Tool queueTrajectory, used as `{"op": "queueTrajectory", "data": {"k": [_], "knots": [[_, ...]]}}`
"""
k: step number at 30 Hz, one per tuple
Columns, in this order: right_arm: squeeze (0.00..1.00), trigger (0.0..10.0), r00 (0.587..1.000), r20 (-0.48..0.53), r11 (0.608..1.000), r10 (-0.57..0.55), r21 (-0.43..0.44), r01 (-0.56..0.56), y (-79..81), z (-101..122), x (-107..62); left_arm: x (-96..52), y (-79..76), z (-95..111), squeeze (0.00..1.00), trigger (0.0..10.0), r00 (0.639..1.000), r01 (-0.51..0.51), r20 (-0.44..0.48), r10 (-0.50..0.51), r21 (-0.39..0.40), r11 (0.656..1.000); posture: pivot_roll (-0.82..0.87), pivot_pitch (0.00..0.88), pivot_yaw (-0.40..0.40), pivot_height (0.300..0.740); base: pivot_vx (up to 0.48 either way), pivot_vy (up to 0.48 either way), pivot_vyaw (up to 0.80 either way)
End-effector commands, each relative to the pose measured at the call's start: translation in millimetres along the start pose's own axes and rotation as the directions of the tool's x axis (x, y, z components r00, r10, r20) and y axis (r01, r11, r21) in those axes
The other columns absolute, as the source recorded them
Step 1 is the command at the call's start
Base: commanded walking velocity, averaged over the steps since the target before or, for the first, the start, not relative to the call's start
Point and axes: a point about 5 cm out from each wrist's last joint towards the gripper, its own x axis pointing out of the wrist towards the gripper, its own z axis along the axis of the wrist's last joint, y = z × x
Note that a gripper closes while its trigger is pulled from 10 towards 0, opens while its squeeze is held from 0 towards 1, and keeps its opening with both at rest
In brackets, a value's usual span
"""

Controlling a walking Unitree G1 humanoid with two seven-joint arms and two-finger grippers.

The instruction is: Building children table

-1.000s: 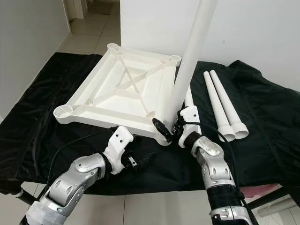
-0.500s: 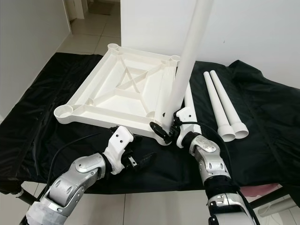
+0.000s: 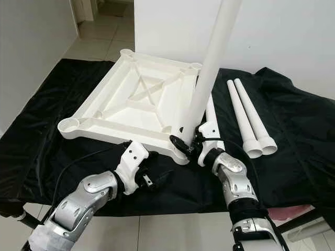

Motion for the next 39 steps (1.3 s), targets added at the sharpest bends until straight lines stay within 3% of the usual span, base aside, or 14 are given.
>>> {"op": "queueTrajectory", "data": {"k": [1,3,8,11,12,17,22,25,28,29,32,33,38,39], "knots": [[0.00,0.0,0.999,-0.010,0.997,0.040,0.065,-0.040,12.9,-11,-5.5,-1.6,-3.4,1,0.00,10.0,1.000,0.018,0.002,-0.018,-0.003,1.000,0.01,0.000,-0.073,0.740,0.000,0.000,0.00],[0.00,0.0,0.999,-0.010,0.997,0.040,0.065,-0.040,12.9,-11,-5.5,-1.6,-3.4,1,0.00,10.0,1.000,0.018,0.002,-0.018,-0.003,1.000,0.01,0.000,-0.073,0.740,0.000,0.000,0.00],[0.00,0.0,0.990,-0.013,0.989,-0.140,0.039,0.141,20.4,-6,-7.7,-1.3,-4.1,0,0.00,10.0,1.000,0.015,0.005,-0.015,-0.009,1.000,-0.01,0.004,-0.081,0.740,0.000,0.000,0.00],[0.00,0.0,0.955,-0.050,0.952,-0.291,0.080,0.294,26.3,-11,-9.3,-0.3,-8.5,-1,0.00,10.0,1.000,0.023,0.006,-0.023,-0.018,1.000,-0.01,0.014,-0.081,0.740,0.000,0.000,0.00],[0.00,0.0,0.955,-0.050,0.952,-0.291,0.080,0.294,26.3,-11,-9.3,-0.3,-8.5,-1,0.00,10.0,1.000,0.023,0.006,-0.023,-0.018,1.000,-0.01,0.014,-0.081,0.740,0.000,0.000,0.00],[0.00,0.0,0.877,-0.102,0.862,-0.470,0.161,0.481,32.3,-23,-16.5,-0.9,-10.8,-2,0.00,10.0,0.999,0.032,0.003,-0.032,-0.026,0.999,-0.02,0.022,-0.076,0.740,0.000,0.000,0.00],[0.00,0.0,0.843,-0.120,0.824,-0.525,0.177,0.539,33.9,-26,-19.7,-1.2,-10.9,-2,0.00,10.0,0.999,0.034,0.002,-0.034,-0.025,0.999,-0.02,0.024,-0.072,0.740,0.000,0.000,0.00],[0.00,0.0,0.777,-0.129,0.752,-0.616,0.196,0.629,38.1,-27,-21.3,-2.1,-11.1,-3,0.00,10.0,0.999,0.039,-0.002,-0.039,-0.024,0.999,-0.02,0.025,-0.072,0.740,0.000,0.000,0.00],[0.00,0.0,0.768,-0.129,0.742,-0.627,0.202,0.639,40.1,-26,-20.6,-2.3,-11.1,-3,0.00,10.0,0.999,0.039,-0.003,-0.040,-0.024,0.999,-0.02,0.025,-0.072,0.740,0.000,0.000,0.00],[0.00,2.0,0.781,-0.120,0.755,-0.613,0.204,0.624,45.4,-23,-16.4,-2.3,-11.1,-3,0.00,10.0,0.999,0.039,-0.004,-0.039,-0.024,0.999,-0.02,0.021,-0.069,0.740,0.000,0.000,0.00],[0.00,2.0,0.799,-0.107,0.773,-0.592,0.202,0.601,51.1,-19,-11.8,-2.3,-11.1,-3,0.00,10.0,0.999,0.039,-0.003,-0.039,-0.025,0.999,-0.02,0.021,-0.069,0.740,0.000,0.000,0.00],[0.00,10.0,0.812,-0.073,0.796,-0.579,0.166,0.582,51.7,-13,-9.7,-2.2,-11.0,-3,0.00,10.0,0.999,0.039,-0.004,-0.039,-0.024,0.999,-0.02,0.018,-0.068,0.740,0.000,0.000,0.00],[0.00,10.0,0.843,-0.007,0.839,-0.538,0.093,0.536,51.1,-2,-6.2,-1.9,-10.2,-2,0.00,10.0,0.999,0.038,-0.006,-0.038,-0.019,0.999,-0.01,0.011,-0.068,0.740,0.000,0.000,0.00],[0.84,10.0,0.847,-0.002,0.843,-0.532,0.096,0.529,50.6,-1,-5.8,-1.7,-9.9,-2,0.00,10.0,0.999,0.038,-0.006,-0.038,-0.018,0.999,-0.01,0.008,-0.070,0.740,0.000,0.000,0.00]]}}
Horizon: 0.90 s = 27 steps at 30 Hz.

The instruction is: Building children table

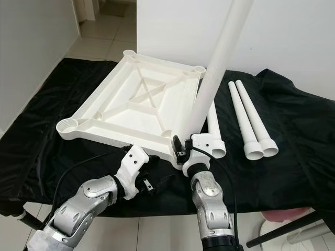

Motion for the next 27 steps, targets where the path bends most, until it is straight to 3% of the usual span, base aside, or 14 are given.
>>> {"op": "queueTrajectory", "data": {"k": [1,2,5,6,7,13,16,17,20,25,27], "knots": [[0.84,10.0,1.000,-0.020,1.000,0.005,0.002,-0.005,-1.8,-4,-1.1,0.7,-2.3,2,0.00,10.0,1.000,0.025,-0.003,-0.025,0.004,1.000,-0.01,0.008,-0.070,0.740,0.000,0.000,0.00],[1.00,10.0,1.000,-0.004,1.000,0.012,0.007,-0.012,-2.0,-1,-0.9,0.5,-2.0,2,0.00,10.0,1.000,0.024,-0.003,-0.024,0.005,1.000,-0.01,0.007,-0.071,0.740,0.000,0.000,0.00],[1.00,10.0,0.999,0.024,1.000,0.021,0.011,-0.022,-2.3,4,-1.1,0.1,-1.6,2,0.00,10.0,1.000,0.021,-0.002,-0.021,0.007,1.000,-0.01,0.007,-0.072,0.740,0.000,0.000,0.00],[0.93,10.0,0.998,0.035,0.999,0.050,0.009,-0.050,-1.4,6,-1.6,-0.3,-1.5,2,0.00,10.0,1.000,0.019,-0.002,-0.019,0.007,1.000,0.00,0.008,-0.071,0.740,0.000,0.000,0.00],[0.00,10.0,0.997,0.044,0.997,0.071,0.000,-0.071,-0.8,8,-2.3,-0.6,-1.5,2,0.00,10.0,1.000,0.018,-0.002,-0.018,0.006,1.000,0.00,0.008,-0.071,0.740,0.000,0.000,0.00],[0.00,10.0,0.993,0.052,0.994,0.109,-0.027,-0.108,-5.6,11,-3.2,-0.7,-1.6,2,0.00,10.0,1.000,0.015,-0.002,-0.015,0.002,1.000,0.00,0.011,-0.070,0.740,0.000,0.000,0.00],[0.00,10.0,0.982,0.045,0.970,0.184,-0.169,-0.174,-8.3,14,-3.1,-0.3,-0.1,3,0.00,10.0,1.000,0.011,0.000,-0.011,0.002,1.000,-0.01,0.013,-0.068,0.740,0.000,0.000,0.00],[0.00,10.0,0.982,0.045,0.970,0.184,-0.169,-0.174,-8.3,14,-3.1,-0.3,-0.1,3,0.00,10.0,1.000,0.011,0.000,-0.011,0.002,1.000,-0.01,0.013,-0.068,0.740,0.000,0.000,0.00],[0.00,10.0,0.966,0.021,0.921,0.258,-0.307,-0.239,-6.4,13,-2.5,0.2,-0.4,3,0.00,10.0,1.000,0.011,0.003,-0.011,0.002,1.000,-0.01,0.013,-0.069,0.740,0.000,0.000,0.00],[0.00,10.0,0.954,0.008,0.907,0.299,-0.312,-0.281,-3.4,12,-1.7,0.8,-0.2,3,0.00,10.0,1.000,0.009,0.005,-0.009,0.002,1.000,-0.01,0.011,-0.071,0.740,0.000,0.000,0.00],[0.00,10.0,0.930,-0.019,0.874,0.368,-0.335,-0.353,4.2,10,-4.2,1.0,0.3,4,0.00,10.0,1.000,0.006,0.007,-0.006,0.002,1.000,-0.01,0.010,-0.072,0.740,0.000,0.000,0.00]]}}
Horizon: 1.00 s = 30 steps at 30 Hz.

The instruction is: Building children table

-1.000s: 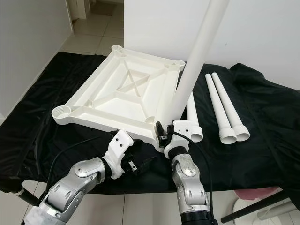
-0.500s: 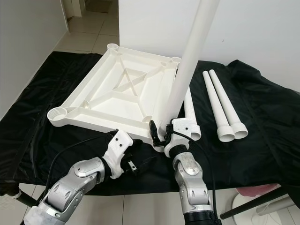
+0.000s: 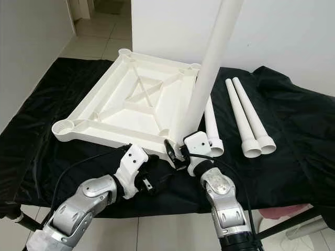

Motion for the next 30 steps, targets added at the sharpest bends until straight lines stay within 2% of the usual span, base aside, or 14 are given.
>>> {"op": "queueTrajectory", "data": {"k": [1,2,4,11,14,22,23,24,27,30], "knots": [[0.00,10.0,0.999,-0.007,0.998,0.053,-0.018,-0.053,4.7,-2,0.1,1.5,-0.8,2,0.00,10.0,1.000,0.010,0.001,-0.010,-0.001,1.000,-0.01,0.010,-0.072,0.740,0.000,0.000,0.00],[0.00,10.0,0.994,-0.007,0.994,0.110,-0.026,-0.110,11.5,-2,-0.1,1.8,-0.5,2,0.00,10.0,1.000,0.008,0.002,-0.008,-0.001,1.000,-0.01,0.009,-0.071,0.740,0.000,0.000,0.00],[0.00,10.0,0.992,-0.006,0.991,0.129,-0.034,-0.129,14.1,-2,-0.1,1.8,-0.6,2,0.00,10.0,1.000,0.008,0.002,-0.008,0.000,1.000,-0.01,0.009,-0.071,0.740,0.000,0.000,0.00],[0.00,10.0,0.995,0.003,0.995,0.102,-0.010,-0.102,9.4,-3,1.0,1.9,-0.2,2,0.00,10.0,1.000,0.006,0.002,-0.006,0.001,1.000,-0.01,0.010,-0.071,0.740,0.000,0.000,0.00],[0.00,10.0,1.000,0.003,0.996,0.030,0.081,-0.031,-2.8,-5,0.7,2.1,-0.3,3,0.00,10.0,1.000,0.009,0.003,-0.009,0.002,1.000,-0.01,0.010,-0.068,0.740,0.000,0.000,0.00],[0.00,10.0,1.000,-0.009,0.981,-0.001,0.193,0.002,-11.3,-10,0.6,2.4,-0.8,3,0.00,10.0,1.000,0.015,0.001,-0.015,0.005,1.000,-0.01,0.010,-0.063,0.740,0.000,0.000,0.00],[0.00,8.9,1.000,-0.010,0.979,0.005,0.206,-0.003,-11.5,-11,1.0,2.4,-1.0,2,0.00,10.0,1.000,0.017,0.000,-0.017,0.006,1.000,-0.01,0.010,-0.063,0.740,0.000,0.000,0.00],[0.00,10.0,1.000,-0.006,0.976,0.017,0.217,-0.016,-11.6,-12,1.9,2.4,-1.3,2,0.00,10.0,1.000,0.019,-0.002,-0.019,0.007,1.000,-0.01,0.011,-0.061,0.740,0.000,0.000,0.00],[0.00,10.0,1.000,-0.003,0.974,0.026,0.224,-0.025,-11.5,-12,2.7,2.4,-1.4,2,0.00,10.0,1.000,0.021,-0.003,-0.021,0.007,1.000,-0.01,0.011,-0.061,0.740,0.000,0.000,0.00],[0.00,10.0,0.996,0.003,0.970,0.088,0.229,-0.087,-10.3,-14,7.4,1.9,-2.1,2,0.00,10.0,1.000,0.028,-0.008,-0.028,0.016,0.999,-0.01,0.012,-0.059,0.740,0.000,0.000,0.00]]}}
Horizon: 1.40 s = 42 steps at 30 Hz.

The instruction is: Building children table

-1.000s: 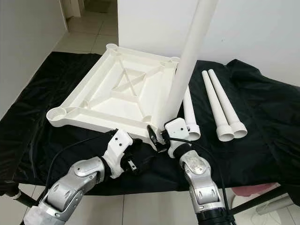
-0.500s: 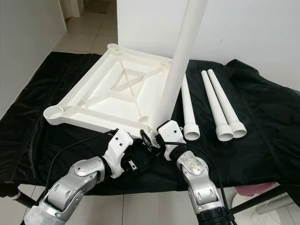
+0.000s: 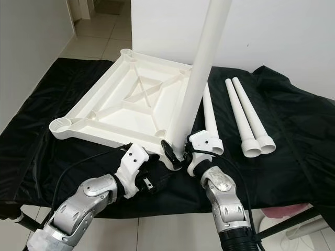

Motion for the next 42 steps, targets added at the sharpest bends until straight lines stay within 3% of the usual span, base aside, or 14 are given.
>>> {"op": "queueTrajectory", "data": {"k": [1,9,11,12,13,14,25,26,27,30,36,38,39,42], "knots": [[0.00,10.0,1.000,-0.009,1.000,0.012,0.008,-0.012,-2.8,-2,-0.3,1.5,-2.1,2,0.00,10.0,1.000,0.027,-0.007,-0.027,0.012,1.000,-0.01,0.012,-0.059,0.740,0.000,0.000,0.00],[0.00,10.0,0.996,-0.031,0.996,0.084,0.013,-0.084,-10.7,-5,7.8,-4.2,-0.4,1,0.00,10.0,1.000,0.025,-0.016,-0.024,0.023,0.999,0.00,0.009,-0.068,0.740,0.000,0.000,0.00],[0.00,2.9,0.994,-0.044,0.995,0.102,0.011,-0.102,-16.5,-6,9.5,-9.5,0.8,2,0.00,10.0,0.999,0.024,-0.025,-0.023,0.036,0.999,0.01,0.008,-0.074,0.740,0.000,0.000,0.00],[0.00,1.0,0.993,-0.048,0.994,0.105,0.010,-0.104,-19.1,-7,10.2,-11.7,1.1,1,0.00,10.0,0.999,0.027,-0.031,-0.025,0.042,0.999,0.01,0.008,-0.076,0.740,0.000,0.000,0.00],[0.00,1.0,0.993,-0.048,0.994,0.105,0.010,-0.104,-19.1,-7,10.2,-11.7,1.1,1,0.00,10.0,0.999,0.027,-0.031,-0.025,0.042,0.999,0.01,0.008,-0.076,0.740,0.000,0.000,0.00],[0.00,0.0,0.993,-0.051,0.994,0.111,0.014,-0.110,-20.9,-7,10.7,-13.5,1.7,1,0.00,10.0,0.999,0.028,-0.040,-0.026,0.050,0.998,0.01,0.009,-0.077,0.740,0.000,0.000,0.00],[0.00,0.0,0.992,-0.062,0.994,0.106,0.016,-0.105,-27.9,-11,9.7,-17.5,5.1,0,0.00,10.0,0.999,0.010,-0.048,-0.006,0.066,0.998,0.03,0.007,-0.088,0.740,0.000,0.000,0.00],[0.00,2.0,0.994,-0.060,0.996,0.090,0.025,-0.089,-27.3,-12,8.6,-17.6,5.4,0,0.00,10.0,0.999,0.004,-0.047,0.000,0.067,0.998,0.03,0.007,-0.089,0.740,0.000,0.000,0.00],[0.00,10.0,0.996,-0.053,0.997,0.066,0.049,-0.063,-26.0,-12,7.6,-17.5,6.3,1,0.00,10.0,0.999,-0.008,-0.041,0.011,0.070,0.998,0.03,0.005,-0.092,0.740,0.000,0.000,0.00],[0.00,10.0,0.998,-0.049,0.997,0.050,0.065,-0.047,-25.2,-12,7.0,-17.5,7.0,2,0.00,10.0,0.999,-0.016,-0.038,0.018,0.072,0.997,0.03,0.005,-0.092,0.740,0.000,0.000,0.00],[0.00,10.0,0.983,-0.059,0.980,-0.173,0.091,0.178,-16.7,-15,4.4,-18.1,11.1,6,0.00,10.0,0.999,-0.044,-0.017,0.046,0.085,0.995,0.03,0.000,-0.100,0.740,0.000,0.000,0.00],[0.00,10.0,0.965,-0.076,0.960,-0.250,0.108,0.257,-15.5,-16,3.7,-18.2,11.3,6,0.00,10.0,0.999,-0.044,-0.016,0.046,0.085,0.995,0.03,0.000,-0.100,0.740,0.000,0.000,0.00],[0.00,10.0,0.914,-0.080,0.908,-0.397,0.107,0.404,-15.6,-17,0.9,-18.3,11.4,6,0.00,10.0,0.999,-0.043,-0.016,0.045,0.086,0.995,0.03,0.000,-0.099,0.740,0.000,0.000,0.00],[0.00,10.0,0.871,-0.101,0.862,-0.481,0.127,0.491,-10.3,-19,-0.9,-18.2,11.3,6,0.00,10.0,0.999,-0.042,-0.016,0.044,0.088,0.995,0.03,0.000,-0.102,0.740,0.000,0.000,0.00]]}}
